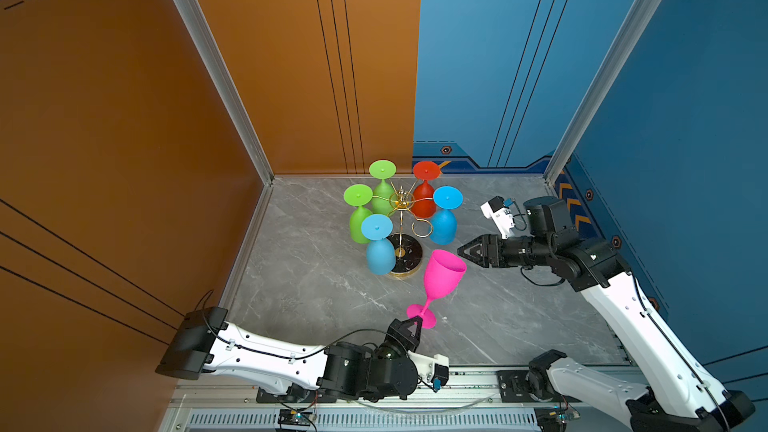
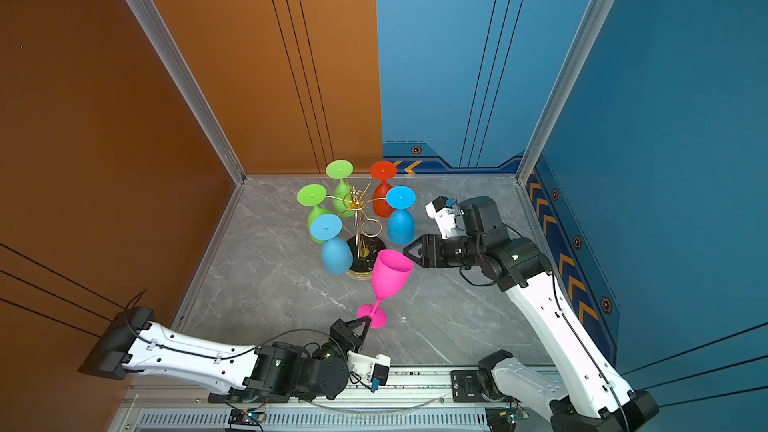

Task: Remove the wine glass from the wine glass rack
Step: 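Grasp the magenta glass bowl with the right gripper while the left holds the foot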

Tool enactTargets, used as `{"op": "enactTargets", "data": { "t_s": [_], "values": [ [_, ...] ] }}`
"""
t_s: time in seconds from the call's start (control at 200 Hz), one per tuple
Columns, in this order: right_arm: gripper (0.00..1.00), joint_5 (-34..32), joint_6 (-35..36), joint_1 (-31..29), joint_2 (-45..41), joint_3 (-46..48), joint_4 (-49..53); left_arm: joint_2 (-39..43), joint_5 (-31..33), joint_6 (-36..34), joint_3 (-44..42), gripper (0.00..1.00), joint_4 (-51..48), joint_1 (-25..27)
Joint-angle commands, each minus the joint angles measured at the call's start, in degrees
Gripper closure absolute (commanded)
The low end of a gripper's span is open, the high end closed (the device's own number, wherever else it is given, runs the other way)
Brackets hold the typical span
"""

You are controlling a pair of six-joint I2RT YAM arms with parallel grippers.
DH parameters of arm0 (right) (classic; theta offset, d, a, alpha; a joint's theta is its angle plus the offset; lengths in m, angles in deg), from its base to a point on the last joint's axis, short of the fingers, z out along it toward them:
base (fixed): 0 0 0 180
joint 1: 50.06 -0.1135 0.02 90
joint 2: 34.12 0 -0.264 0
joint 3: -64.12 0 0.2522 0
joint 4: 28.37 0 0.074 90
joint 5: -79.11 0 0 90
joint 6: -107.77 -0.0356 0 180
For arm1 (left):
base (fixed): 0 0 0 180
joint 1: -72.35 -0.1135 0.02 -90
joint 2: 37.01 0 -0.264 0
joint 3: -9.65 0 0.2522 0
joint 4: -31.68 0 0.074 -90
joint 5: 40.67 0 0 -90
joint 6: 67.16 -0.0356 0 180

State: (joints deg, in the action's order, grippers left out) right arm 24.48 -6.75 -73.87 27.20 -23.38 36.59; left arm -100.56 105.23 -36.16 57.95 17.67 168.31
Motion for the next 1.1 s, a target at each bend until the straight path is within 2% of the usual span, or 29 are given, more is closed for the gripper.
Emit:
{"op": "enactTargets", "data": {
  "t_s": [0.0,0.601,0.706,0.946,1.091],
  "values": [
    [0.44,1.14,3.01,0.33,0.2,-1.52,3.72,-0.25,4.85,-5.76,-0.95,1.0,5.47,0.68],
    [0.63,3.9,5.35,-0.09,-0.06,-0.17,6.45,-2.06,8.7,-15.72,-1.92,1.0,9.4,-0.21],
    [0.7,4.03,5.49,-0.14,0.02,0.08,6.46,-2.2,9.14,-17.11,-1.93,1.0,9.39,-0.34],
    [0.79,4.74,5.92,-0.27,0.29,0.46,6.72,-2.59,9.64,-20.47,-2.25,1.0,11.83,-0.8],
    [0.8,4.7,6.66,-0.27,0.38,0.54,7.2,-2.89,10.1,-21.82,-2.38,1.0,12.46,-1.08]
  ]
}}
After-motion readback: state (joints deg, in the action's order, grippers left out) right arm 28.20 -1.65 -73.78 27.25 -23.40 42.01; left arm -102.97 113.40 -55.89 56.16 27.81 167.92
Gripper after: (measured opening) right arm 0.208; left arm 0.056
